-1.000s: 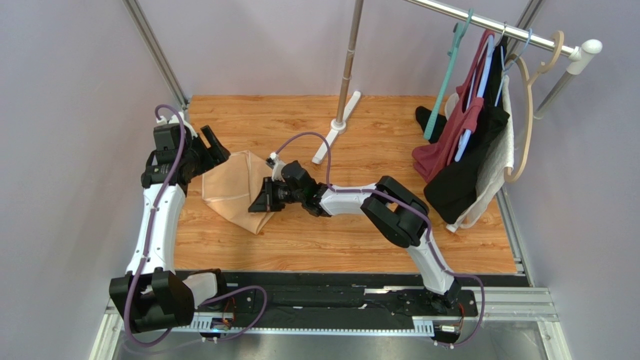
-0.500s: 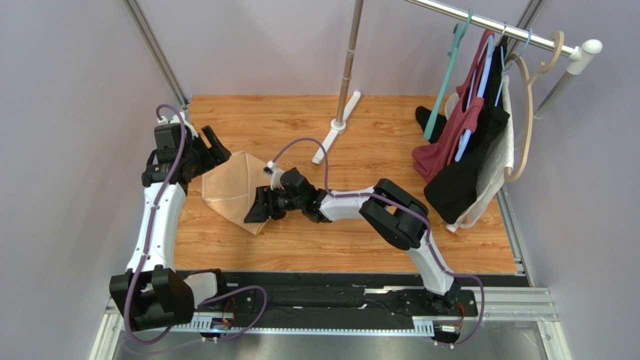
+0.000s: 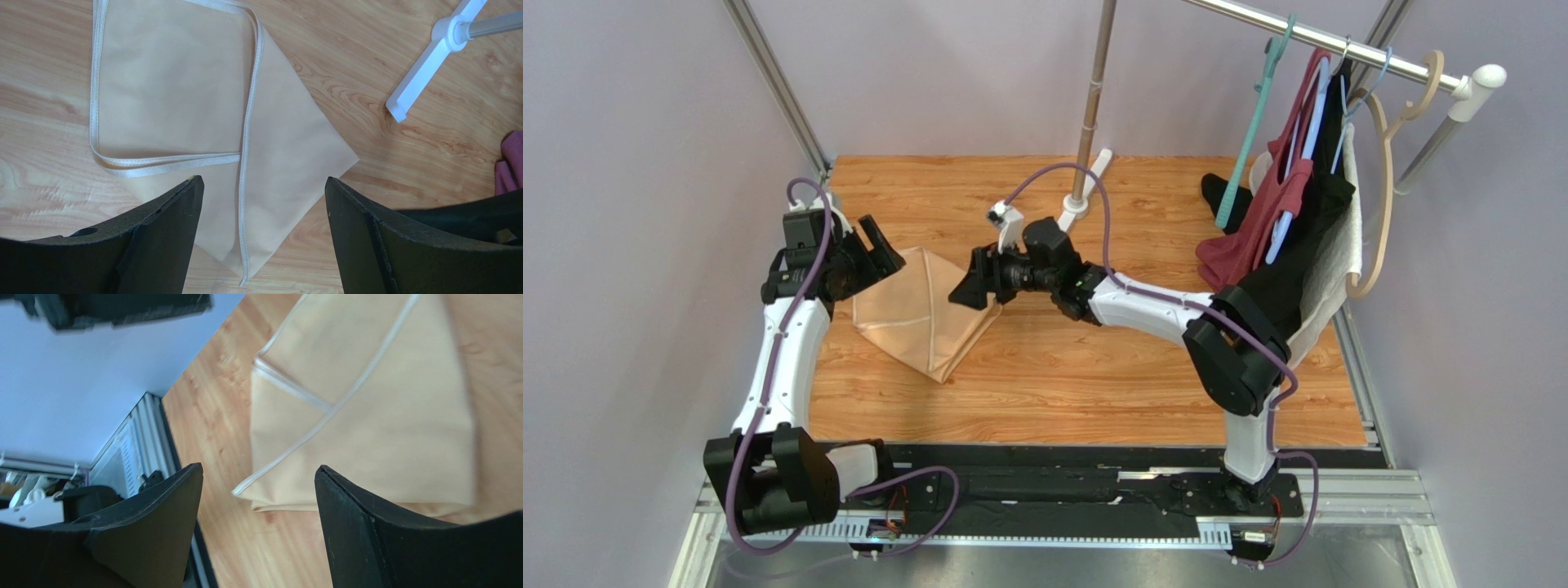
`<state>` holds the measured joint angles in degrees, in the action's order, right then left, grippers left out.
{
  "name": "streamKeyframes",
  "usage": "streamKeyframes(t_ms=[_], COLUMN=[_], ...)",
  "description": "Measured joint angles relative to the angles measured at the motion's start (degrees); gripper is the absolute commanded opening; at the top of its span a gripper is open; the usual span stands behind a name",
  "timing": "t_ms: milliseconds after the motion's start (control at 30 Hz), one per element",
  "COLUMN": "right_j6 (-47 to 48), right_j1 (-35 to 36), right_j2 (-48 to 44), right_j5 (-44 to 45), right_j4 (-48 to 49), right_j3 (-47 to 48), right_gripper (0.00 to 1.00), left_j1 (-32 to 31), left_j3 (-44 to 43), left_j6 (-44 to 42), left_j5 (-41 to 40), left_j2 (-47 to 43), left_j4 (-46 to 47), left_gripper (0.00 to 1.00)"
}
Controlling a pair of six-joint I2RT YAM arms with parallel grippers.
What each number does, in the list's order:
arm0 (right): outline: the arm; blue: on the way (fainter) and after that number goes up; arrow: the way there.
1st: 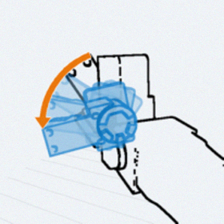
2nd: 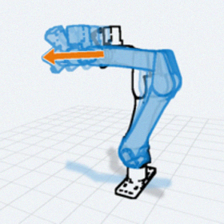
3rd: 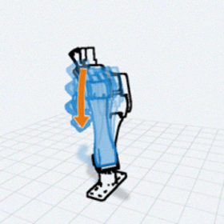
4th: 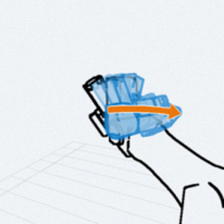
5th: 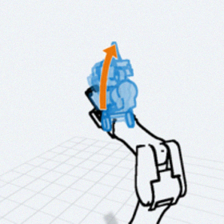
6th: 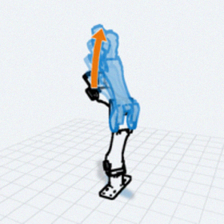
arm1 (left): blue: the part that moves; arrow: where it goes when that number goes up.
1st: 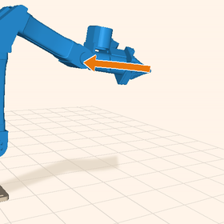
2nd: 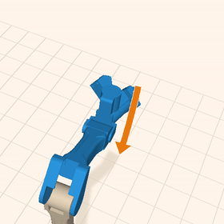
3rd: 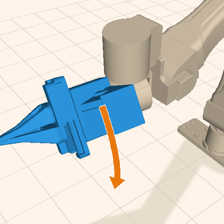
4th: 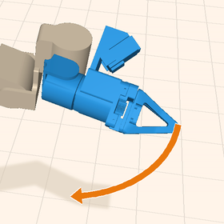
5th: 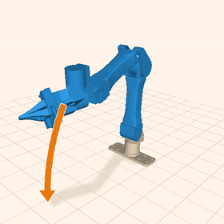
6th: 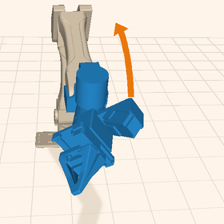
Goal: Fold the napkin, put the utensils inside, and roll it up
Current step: Fold the napkin
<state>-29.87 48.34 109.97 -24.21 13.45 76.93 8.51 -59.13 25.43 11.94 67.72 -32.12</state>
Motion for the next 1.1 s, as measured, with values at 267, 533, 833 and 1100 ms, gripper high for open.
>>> streamKeyframes(t_ms=[267, 533, 833, 1100], right_j6=[0.8, 2.1, 3.3, 2.6], right_j1=[-7.1, -9.4, -10.5, -10.5], right_j2=[9.2, 21.3, 25.1, 25.3], right_j5=[-2.4, -5.0, -7.1, -8.4], right_j4=[-2.0, -7.2, -9.8, -9.1], right_j3=[6.3, 15.5, 20.2, 18.0], right_gripper=[0.71, 0.72, 0.65, 0.45], left_j1=[0.1, 7.5, 8.4, 8.4], left_j3=[8.8, 16.2, 20.4, 20.4], left_j6=[3.1, 9.1, 12.8, 13.2], left_j5=[-2.5, 2.1, 2.4, 2.9], left_j2=[-2.1, -2.2, -2.4, -2.2], left_j4=[-0.4, 3.3, 4.7, 5.4], left_gripper=[0.85, 0.84, 0.85, 0.85])
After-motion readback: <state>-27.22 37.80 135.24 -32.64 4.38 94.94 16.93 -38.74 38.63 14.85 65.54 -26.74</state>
